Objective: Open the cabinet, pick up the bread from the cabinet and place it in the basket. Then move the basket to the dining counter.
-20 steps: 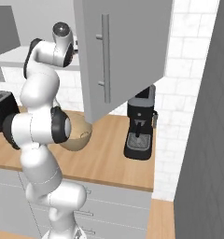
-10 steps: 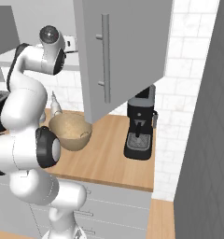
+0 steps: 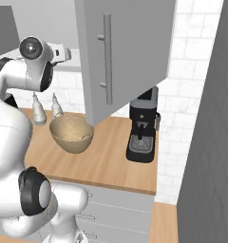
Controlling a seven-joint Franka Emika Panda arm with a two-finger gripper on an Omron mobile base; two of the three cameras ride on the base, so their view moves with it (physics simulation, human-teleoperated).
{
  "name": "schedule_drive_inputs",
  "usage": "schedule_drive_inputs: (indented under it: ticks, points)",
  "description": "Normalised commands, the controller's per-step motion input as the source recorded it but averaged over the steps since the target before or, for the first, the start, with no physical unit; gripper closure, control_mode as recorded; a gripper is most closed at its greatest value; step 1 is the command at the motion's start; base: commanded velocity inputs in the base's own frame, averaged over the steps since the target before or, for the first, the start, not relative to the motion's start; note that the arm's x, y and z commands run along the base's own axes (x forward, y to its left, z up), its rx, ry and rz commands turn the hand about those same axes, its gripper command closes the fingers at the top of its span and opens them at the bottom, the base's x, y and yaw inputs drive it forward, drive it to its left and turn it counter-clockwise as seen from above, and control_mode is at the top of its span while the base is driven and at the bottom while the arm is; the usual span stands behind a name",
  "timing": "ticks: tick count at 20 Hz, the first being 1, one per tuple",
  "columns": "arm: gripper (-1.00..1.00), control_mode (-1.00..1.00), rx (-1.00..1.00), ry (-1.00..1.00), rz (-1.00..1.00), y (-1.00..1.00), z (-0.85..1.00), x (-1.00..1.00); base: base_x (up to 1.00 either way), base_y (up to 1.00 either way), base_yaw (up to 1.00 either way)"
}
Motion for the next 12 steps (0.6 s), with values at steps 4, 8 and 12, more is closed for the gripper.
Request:
schedule_drive_inputs:
  ticks: [4, 8, 12]
  points:
    - [1.00, -1.00, 0.00, 0.28, 0.00, 0.00, 0.25, -1.00, 0.00, 0.00, 0.00]
    - [1.00, -1.00, -0.04, 0.43, -0.03, 0.00, -0.16, -0.82, 0.00, 0.00, 0.00]
    - [1.00, -1.00, -0.06, 0.26, -0.04, 0.00, -0.69, -0.55, 0.00, 0.00, 0.00]
